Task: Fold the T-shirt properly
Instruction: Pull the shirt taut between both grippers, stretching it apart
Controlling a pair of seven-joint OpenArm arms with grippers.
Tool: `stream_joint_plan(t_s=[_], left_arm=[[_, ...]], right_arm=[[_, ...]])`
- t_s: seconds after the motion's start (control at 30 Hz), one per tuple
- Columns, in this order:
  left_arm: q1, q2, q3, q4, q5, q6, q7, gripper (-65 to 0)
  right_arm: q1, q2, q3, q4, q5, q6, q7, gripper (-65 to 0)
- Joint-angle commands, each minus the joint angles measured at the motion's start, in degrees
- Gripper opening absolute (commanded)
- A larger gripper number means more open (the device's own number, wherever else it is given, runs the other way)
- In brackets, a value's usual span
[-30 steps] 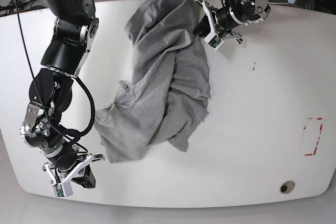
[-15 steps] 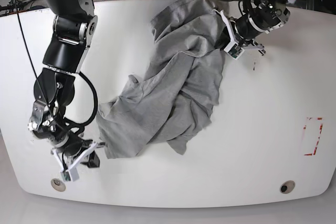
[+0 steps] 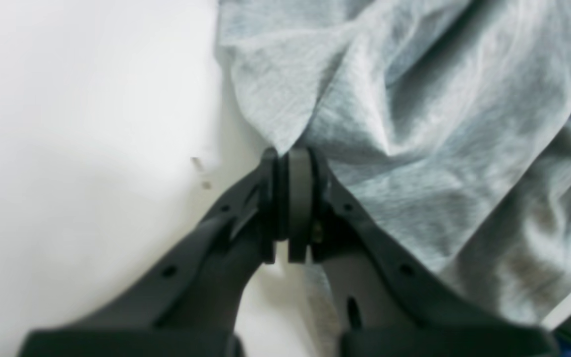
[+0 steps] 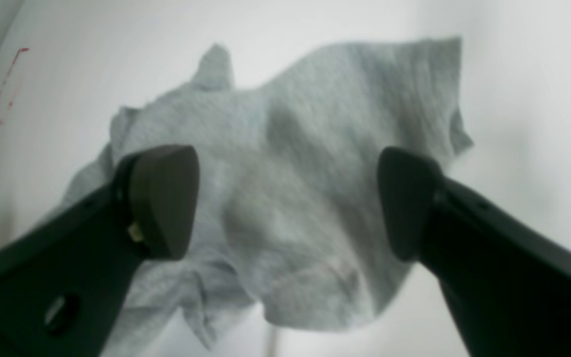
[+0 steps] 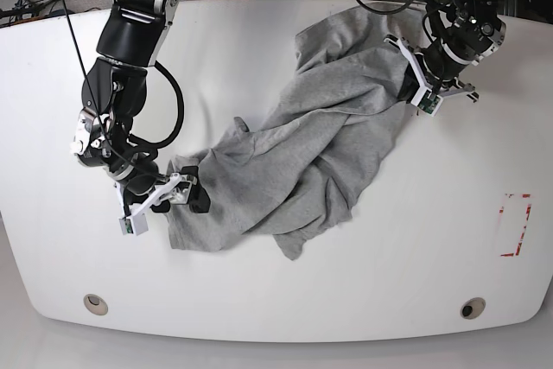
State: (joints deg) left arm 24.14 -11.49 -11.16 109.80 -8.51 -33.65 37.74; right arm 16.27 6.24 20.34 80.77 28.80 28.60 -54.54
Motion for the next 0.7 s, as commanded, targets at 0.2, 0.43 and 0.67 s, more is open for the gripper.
stream_joint_plan(t_s=[0.2,0.43,0.67], left_arm=[[-0.1,-1.92,-1.9,-0.57,-0.5,-0.07,-0.94,-65.0],[-0.1,-1.92,-3.74,-1.36,-0.5,-0.07,-0.94,-65.0],[-0.1,-1.92,-4.62,-1.62,-0.5,-0.07,-0.94,-65.0]], right_arm=[[3.55,1.19,4.32,-6.53,1.23,0.63,2.19,-10.5],[9.53,5.32,4.67,-21.65,0.7,0.63,7.12,-10.5],[10.23,5.5,4.59,-27.72,0.79,0.98,7.47,-10.5]])
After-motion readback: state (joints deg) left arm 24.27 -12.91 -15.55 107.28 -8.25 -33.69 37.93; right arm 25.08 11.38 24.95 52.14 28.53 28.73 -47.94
